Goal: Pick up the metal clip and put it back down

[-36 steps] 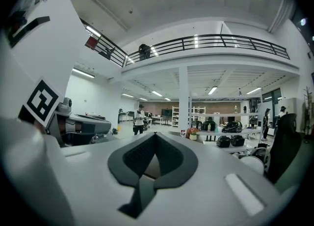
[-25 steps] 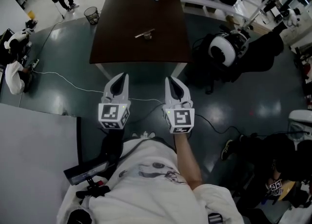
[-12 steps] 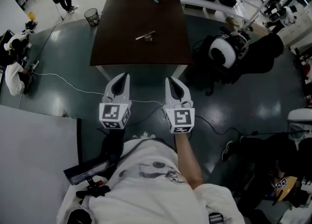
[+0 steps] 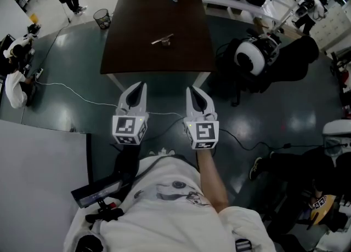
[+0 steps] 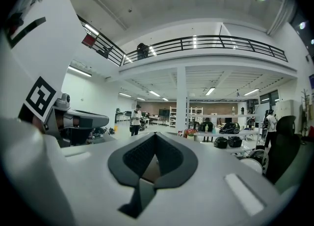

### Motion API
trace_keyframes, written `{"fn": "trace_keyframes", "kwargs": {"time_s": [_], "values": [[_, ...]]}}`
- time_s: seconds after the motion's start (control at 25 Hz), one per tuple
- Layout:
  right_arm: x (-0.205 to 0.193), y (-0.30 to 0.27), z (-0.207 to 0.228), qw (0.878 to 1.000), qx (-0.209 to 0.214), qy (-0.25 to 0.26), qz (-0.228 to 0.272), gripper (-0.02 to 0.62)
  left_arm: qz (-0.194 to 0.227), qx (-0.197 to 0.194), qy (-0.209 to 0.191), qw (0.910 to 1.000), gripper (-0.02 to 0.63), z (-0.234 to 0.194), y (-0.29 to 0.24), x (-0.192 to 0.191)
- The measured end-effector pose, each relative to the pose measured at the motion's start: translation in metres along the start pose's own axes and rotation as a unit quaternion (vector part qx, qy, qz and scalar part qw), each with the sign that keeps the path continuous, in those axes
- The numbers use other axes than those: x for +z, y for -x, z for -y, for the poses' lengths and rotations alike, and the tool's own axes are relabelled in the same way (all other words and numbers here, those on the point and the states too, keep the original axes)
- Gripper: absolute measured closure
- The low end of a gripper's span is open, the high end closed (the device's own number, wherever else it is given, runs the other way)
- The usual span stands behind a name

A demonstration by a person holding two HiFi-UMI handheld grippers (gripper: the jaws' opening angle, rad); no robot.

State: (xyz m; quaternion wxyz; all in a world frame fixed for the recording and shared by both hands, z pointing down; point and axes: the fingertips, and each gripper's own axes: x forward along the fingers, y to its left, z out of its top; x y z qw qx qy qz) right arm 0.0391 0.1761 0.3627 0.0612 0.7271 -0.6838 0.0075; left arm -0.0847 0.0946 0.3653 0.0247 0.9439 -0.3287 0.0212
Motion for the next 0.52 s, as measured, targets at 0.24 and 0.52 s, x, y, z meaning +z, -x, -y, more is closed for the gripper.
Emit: {"fn": "trace_keyframes", "kwargs": {"time_s": [0.24, 0.52], "values": [[-0.0008, -0.0017, 0.0013, 1.0, 0.001, -0.002, -0.004, 0.597, -0.003, 0.003, 0.001, 1.0, 0.609, -0.0012, -0.0008, 0.0], [-0.0045, -0.0036, 0.0026, 1.0, -0.001, -0.005, -0.007, 0.597, -0.005, 0.009, 0.003, 0.9999, 0.609, -0.0064, -0.0001, -0.0028]]}}
